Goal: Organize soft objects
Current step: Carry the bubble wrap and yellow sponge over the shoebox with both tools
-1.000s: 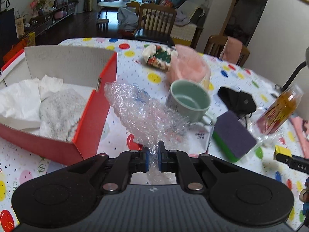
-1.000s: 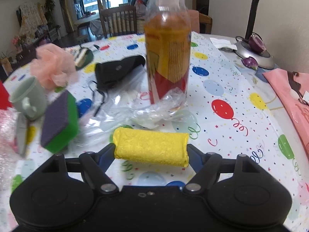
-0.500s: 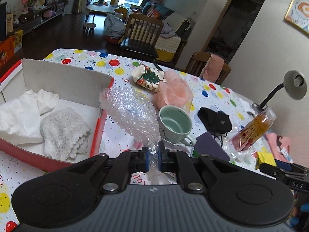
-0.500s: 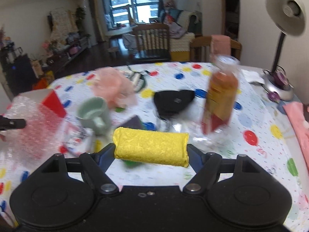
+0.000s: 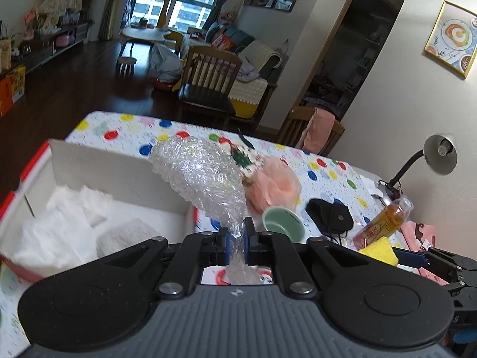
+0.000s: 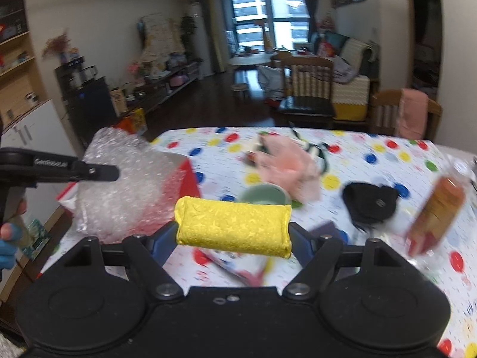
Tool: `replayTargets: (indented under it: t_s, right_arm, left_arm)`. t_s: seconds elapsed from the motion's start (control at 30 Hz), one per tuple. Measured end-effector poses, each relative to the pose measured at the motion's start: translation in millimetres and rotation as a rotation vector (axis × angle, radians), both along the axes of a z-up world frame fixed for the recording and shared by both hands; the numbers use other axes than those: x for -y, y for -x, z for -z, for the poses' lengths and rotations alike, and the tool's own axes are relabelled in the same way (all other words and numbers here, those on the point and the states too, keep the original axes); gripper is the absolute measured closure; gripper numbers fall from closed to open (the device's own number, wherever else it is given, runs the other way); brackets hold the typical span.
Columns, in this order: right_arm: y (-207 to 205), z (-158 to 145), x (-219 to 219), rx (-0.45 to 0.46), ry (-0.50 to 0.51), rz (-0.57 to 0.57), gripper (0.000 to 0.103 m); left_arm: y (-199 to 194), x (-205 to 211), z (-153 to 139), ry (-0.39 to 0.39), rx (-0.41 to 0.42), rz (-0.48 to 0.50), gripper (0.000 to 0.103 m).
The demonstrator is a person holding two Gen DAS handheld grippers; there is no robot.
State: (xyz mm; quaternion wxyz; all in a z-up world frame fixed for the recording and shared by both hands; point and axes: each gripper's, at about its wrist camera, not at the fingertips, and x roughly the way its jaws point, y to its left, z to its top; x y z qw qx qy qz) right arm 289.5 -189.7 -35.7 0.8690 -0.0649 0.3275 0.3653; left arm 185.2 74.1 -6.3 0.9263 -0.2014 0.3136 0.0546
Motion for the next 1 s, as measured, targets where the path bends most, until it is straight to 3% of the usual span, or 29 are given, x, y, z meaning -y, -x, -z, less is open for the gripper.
replayTargets:
  t_s: [0.53, 1.0]
  right_arm:
    - [17.2, -4.0, -132.1, 0.051, 0.044, -0.148, 0.025]
    - [10.0, 34.7, -231.7, 0.058, 0.187, -0.228, 0.025]
  left_arm:
    - [1.4, -107.8, -10.5, -0.112, 0.019, -0.056, 0.095]
    - [-24.5, -179.5, 49.0, -0.114, -0.115, -0.047, 0.095]
